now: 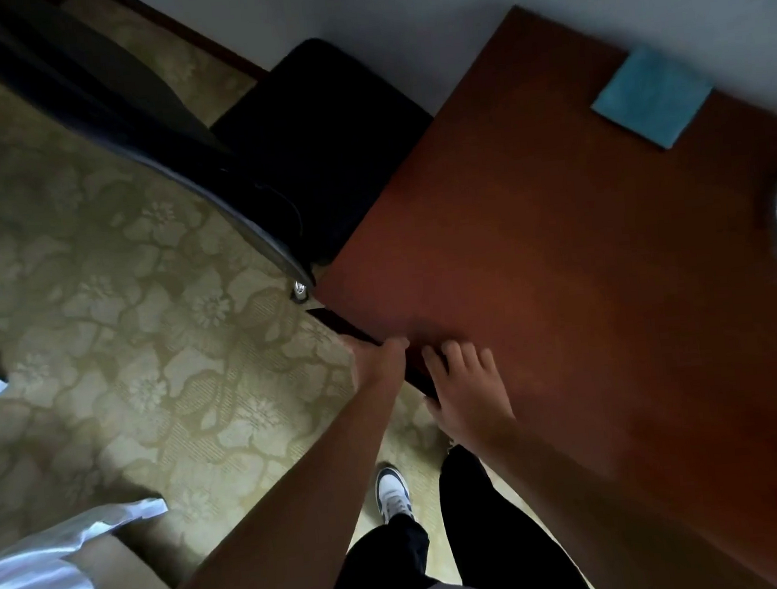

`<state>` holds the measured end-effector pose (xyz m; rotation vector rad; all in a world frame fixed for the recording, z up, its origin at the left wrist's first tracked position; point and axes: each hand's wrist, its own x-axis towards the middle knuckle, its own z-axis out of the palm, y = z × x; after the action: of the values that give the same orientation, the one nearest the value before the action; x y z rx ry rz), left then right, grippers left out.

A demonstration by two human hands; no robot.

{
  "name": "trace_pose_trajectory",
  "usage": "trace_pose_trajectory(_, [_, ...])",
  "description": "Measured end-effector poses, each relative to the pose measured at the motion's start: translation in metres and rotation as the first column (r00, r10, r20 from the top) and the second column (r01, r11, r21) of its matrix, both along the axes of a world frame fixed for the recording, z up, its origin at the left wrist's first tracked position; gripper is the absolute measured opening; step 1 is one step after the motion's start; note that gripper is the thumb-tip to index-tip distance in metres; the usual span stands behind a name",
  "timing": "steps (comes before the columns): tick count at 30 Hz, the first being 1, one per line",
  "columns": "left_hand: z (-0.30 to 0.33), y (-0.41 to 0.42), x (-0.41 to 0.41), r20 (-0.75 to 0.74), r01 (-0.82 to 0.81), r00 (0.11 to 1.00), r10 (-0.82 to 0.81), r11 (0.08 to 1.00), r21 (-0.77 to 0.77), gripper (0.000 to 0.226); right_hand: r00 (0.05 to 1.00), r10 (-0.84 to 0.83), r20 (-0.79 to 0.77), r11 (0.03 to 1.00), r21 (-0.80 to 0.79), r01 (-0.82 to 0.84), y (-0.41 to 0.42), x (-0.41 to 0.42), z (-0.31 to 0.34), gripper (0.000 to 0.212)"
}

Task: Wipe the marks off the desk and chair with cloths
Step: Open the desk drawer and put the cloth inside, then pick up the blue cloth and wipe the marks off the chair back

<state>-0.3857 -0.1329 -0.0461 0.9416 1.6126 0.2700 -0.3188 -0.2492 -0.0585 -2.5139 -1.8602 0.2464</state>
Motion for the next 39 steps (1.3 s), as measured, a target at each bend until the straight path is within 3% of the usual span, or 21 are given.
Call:
trace_pose_trajectory(4, [0.004,0.009,0.021,-0.026,-0.049,0.998,0.049,0.998,-0.025,0.074,0.998,0.030,-0.048,0.999,-0.012,-0.030,0.008,0.016,-0.004,0.045])
trace_pose_trajectory(8, [0.011,0.014,0.027,-0.138,-0.051,0.990,0.041,0.996,-0.067,0.068,0.989,0.018,-0.145,0.998,-0.059,-0.027,0.011,0.020,-0.003,0.044])
trace_pose_trajectory(12, [0.037,0.028,0.053,-0.376,0.223,0.901,-0.217,0.974,-0.026,0.059,0.937,0.034,-0.348,0.994,-0.084,-0.067,0.025,0.047,0.006,0.041])
trace_pose_trajectory(14, [0.050,0.031,0.075,-0.347,0.384,0.874,-0.340,0.921,0.062,0.055,0.856,-0.011,-0.517,0.998,-0.053,-0.019,0.032,0.073,0.013,0.028])
trace_pose_trajectory(16, [0.061,0.033,0.100,-0.317,0.500,0.843,-0.434,0.850,0.165,0.049,0.806,-0.125,-0.578,0.987,0.013,0.162,0.040,0.106,0.021,0.021])
trace_pose_trajectory(20, [0.067,0.039,0.161,-0.370,0.698,0.710,-0.599,0.670,0.255,0.036,0.782,-0.344,-0.519,0.879,0.115,0.463,0.057,0.199,0.033,0.025])
trace_pose_trajectory(23, [0.060,0.044,0.201,-0.390,0.775,0.631,-0.671,0.564,0.284,0.035,0.782,-0.441,-0.440,0.812,0.175,0.556,0.073,0.270,0.036,0.032])
trace_pose_trajectory(27, [0.042,0.051,0.237,-0.414,0.833,0.552,-0.724,0.462,0.304,0.033,0.816,-0.509,-0.275,0.797,0.208,0.567,0.094,0.351,0.026,0.044])
trace_pose_trajectory(30, [0.035,0.057,0.258,-0.447,0.864,0.502,-0.740,0.402,0.305,0.029,0.851,-0.503,-0.148,0.851,0.089,0.518,0.104,0.387,0.007,0.056])
trace_pose_trajectory(32, [0.034,0.060,0.269,-0.465,0.874,0.482,-0.743,0.370,0.315,0.027,0.861,-0.493,-0.126,0.860,0.074,0.504,0.103,0.399,-0.006,0.052])
trace_pose_trajectory(34, [0.034,0.062,0.281,-0.467,0.881,0.469,-0.750,0.360,0.307,0.025,0.874,-0.476,-0.099,0.849,0.206,0.487,0.101,0.406,-0.014,0.038])
trace_pose_trajectory(37, [0.038,0.064,0.289,-0.437,0.879,0.472,-0.766,0.373,0.297,0.023,0.809,-0.578,-0.107,0.737,0.359,0.573,0.101,0.407,-0.008,0.017])
trace_pose_trajectory(39, [0.043,0.065,0.292,-0.381,0.856,0.509,-0.772,0.407,0.319,0.024,0.644,-0.695,-0.320,0.547,0.346,0.762,0.107,0.405,0.003,0.020])
